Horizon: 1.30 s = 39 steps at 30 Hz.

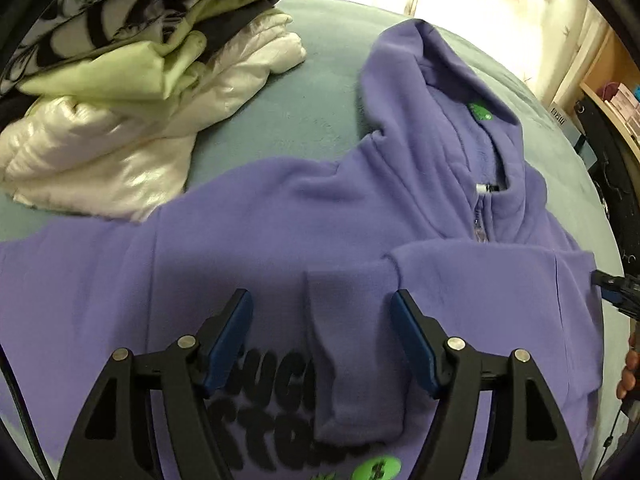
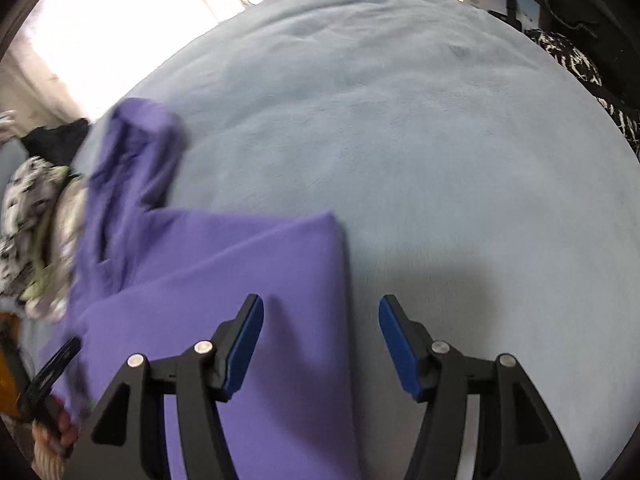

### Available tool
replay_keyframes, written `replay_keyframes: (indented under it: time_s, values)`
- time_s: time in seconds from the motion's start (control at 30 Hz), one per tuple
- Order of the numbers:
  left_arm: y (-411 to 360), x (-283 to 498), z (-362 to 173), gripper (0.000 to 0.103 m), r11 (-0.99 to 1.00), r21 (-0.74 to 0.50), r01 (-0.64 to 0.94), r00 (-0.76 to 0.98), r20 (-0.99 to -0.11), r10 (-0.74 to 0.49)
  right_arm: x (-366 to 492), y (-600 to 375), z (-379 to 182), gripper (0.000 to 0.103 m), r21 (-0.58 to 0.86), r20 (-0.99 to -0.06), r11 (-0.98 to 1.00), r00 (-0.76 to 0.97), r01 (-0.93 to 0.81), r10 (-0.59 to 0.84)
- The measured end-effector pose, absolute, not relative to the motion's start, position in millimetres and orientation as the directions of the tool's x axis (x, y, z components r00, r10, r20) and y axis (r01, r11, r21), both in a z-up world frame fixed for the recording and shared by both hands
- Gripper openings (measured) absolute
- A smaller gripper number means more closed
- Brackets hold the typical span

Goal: Fold large clothes
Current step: 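Lay the sleeve cuff down on the hoodie front and open the left gripper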

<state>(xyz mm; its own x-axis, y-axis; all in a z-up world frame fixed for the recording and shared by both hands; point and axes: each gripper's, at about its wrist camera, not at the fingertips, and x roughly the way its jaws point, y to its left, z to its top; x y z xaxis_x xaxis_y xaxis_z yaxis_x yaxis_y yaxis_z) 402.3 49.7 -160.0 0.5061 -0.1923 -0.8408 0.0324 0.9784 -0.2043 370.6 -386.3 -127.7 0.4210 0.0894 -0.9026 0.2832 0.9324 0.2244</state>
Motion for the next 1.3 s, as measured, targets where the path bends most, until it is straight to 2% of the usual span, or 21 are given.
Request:
replay_keyframes:
  time_s: [0.03,0.07,0.1,0.2,0.27,0.33,0.5,0.63,0.83,0.93,1.07,1.17,1.2,1.3]
  values:
    - [48,403,-159,0.047,0.978,-0.201,0.046,0.511,-0.837,-0.196,377,-385,-135,0.046,0.232,-0.906,0.933,0.411,0.274,0.105]
    - [44,406,-159,0.022,0.979,-0.192,0.066,0.503,-0.841,-0.198,379,-382,-137,0.028,0.232,-0.905,0.935,0.413,0.266,0.107]
    - [42,409,-160,0.017,0.983,-0.171,0.068,0.499,-0.847,-0.182,380,-382,-137,0.019,0.224,-0.904,0.938,0.415,0.266,0.098]
    - [36,411,-165,0.019,0.990,-0.120,0.070,0.502,-0.854,-0.139,376,-386,-136,0.018,0.141,-0.895,0.939,0.446,0.313,-0.014]
    - [37,413,-168,0.019,0.991,-0.119,0.062,0.497,-0.857,-0.134,373,-391,-142,0.020,0.152,-0.896,0.931,0.443,0.333,-0.012]
    - [40,412,-165,0.022,0.990,-0.135,0.047,0.502,-0.854,-0.140,369,-387,-133,0.036,0.099,-0.891,0.936,0.450,0.338,-0.068]
    - [47,390,-138,0.026,0.994,-0.109,0.031,0.565,-0.818,-0.107,340,-373,-94,0.037,-0.024,-0.851,0.920,0.475,0.390,-0.223]
    - [36,366,-118,0.026,0.989,-0.123,0.086,0.589,-0.794,-0.150,324,-348,-84,0.037,0.108,-0.869,0.936,0.489,0.336,-0.075]
    - [-2,340,-112,0.026,0.974,-0.194,0.120,0.563,-0.795,-0.228,308,-259,-92,0.037,0.128,-0.883,0.979,0.469,0.156,0.040]
    - [-15,330,-123,0.027,0.973,-0.199,0.114,0.571,-0.789,-0.228,299,-227,-105,0.037,0.159,-0.887,0.983,0.449,0.088,0.103]
    - [-28,336,-159,0.027,0.979,-0.178,0.099,0.503,-0.840,-0.204,295,-210,-136,0.037,0.106,-0.914,0.993,0.397,0.049,0.078]
    - [-27,334,-167,0.027,0.974,-0.178,0.137,0.509,-0.831,-0.224,289,-228,-135,0.034,0.084,-0.910,0.994,0.411,0.071,0.047]
    - [-26,333,-166,0.027,0.973,-0.178,0.149,0.507,-0.831,-0.230,286,-240,-133,0.038,0.095,-0.907,0.992,0.418,0.079,0.054]
    - [-20,333,-164,0.027,0.965,-0.205,0.162,0.491,-0.832,-0.259,274,-282,-133,0.038,-0.032,-0.903,0.984,0.417,0.176,-0.104]
